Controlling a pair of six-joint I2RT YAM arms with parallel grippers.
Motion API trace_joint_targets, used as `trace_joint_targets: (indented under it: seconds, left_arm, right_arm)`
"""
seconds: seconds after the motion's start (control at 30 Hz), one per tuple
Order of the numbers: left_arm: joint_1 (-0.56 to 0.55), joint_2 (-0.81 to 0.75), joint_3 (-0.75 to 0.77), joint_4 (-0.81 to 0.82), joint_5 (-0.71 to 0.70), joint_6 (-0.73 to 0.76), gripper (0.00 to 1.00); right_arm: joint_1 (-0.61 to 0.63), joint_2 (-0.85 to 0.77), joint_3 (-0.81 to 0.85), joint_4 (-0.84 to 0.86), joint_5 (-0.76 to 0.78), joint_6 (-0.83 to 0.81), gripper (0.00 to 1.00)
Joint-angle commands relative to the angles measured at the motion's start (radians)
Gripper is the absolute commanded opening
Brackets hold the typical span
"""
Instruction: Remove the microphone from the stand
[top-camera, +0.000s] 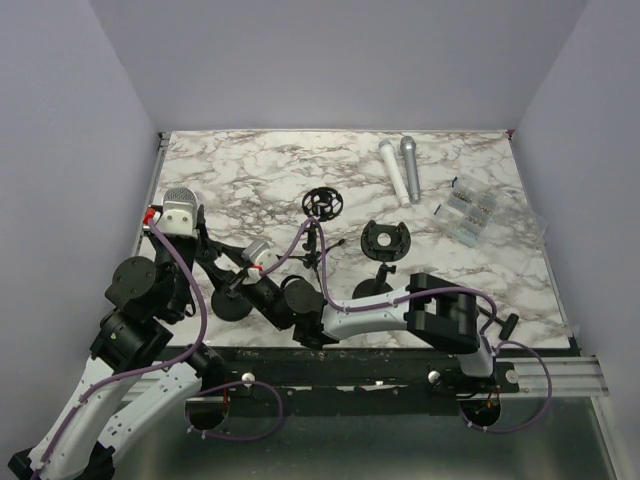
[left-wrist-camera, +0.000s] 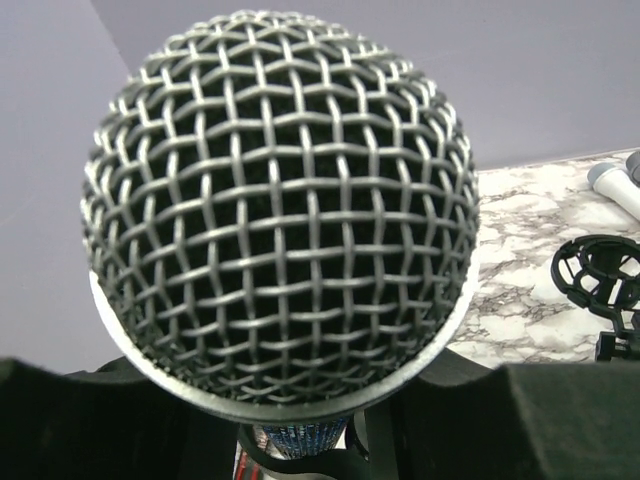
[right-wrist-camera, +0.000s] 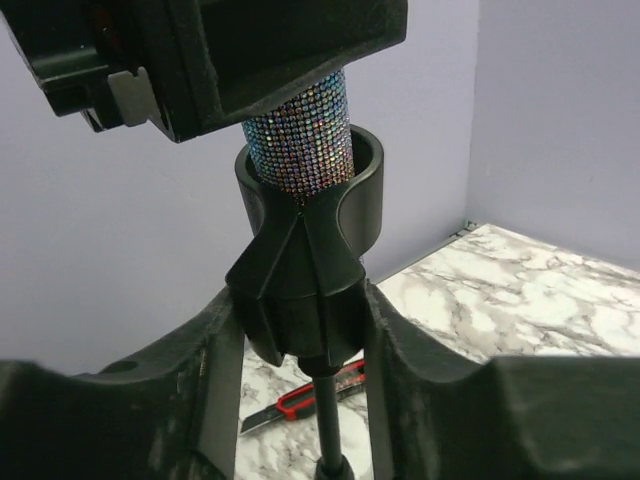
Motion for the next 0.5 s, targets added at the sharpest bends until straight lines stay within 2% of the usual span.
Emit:
trace_joint_targets:
  seconds: [0.0, 0.1, 0.13, 0.27, 0.47]
  left_arm:
    - [0.003, -0.007, -0.005, -0.003, 0.028, -0.027, 0.08]
    - [0.003, -0.002, 0.001, -0.007, 0.029, -0.027, 0.07]
    - [0.003, -0.001, 0.004, -0.009, 0.028, -0.028, 0.06]
    - [0.003, -0.003, 0.017, -0.015, 0.010, -0.033, 0.00]
    - [0.003, 0.000, 0.103, -0.038, -0.106, -0.040, 0.00]
  right_arm:
    - [0.004, 0.034, 0.033, 0.036, 0.030, -0.014, 0.30]
    - [0.003, 0.039, 0.026, 0.040, 0.028, -0.030, 0.05]
    - [0.004, 0.039, 0.023, 0.044, 0.036, -0.037, 0.01]
    - [0.003, 0.036, 0.012, 0.045, 0.049, -0.062, 0.01]
    - [0.003, 0.032, 0.004, 0.018, 0.037, -0.097, 0.01]
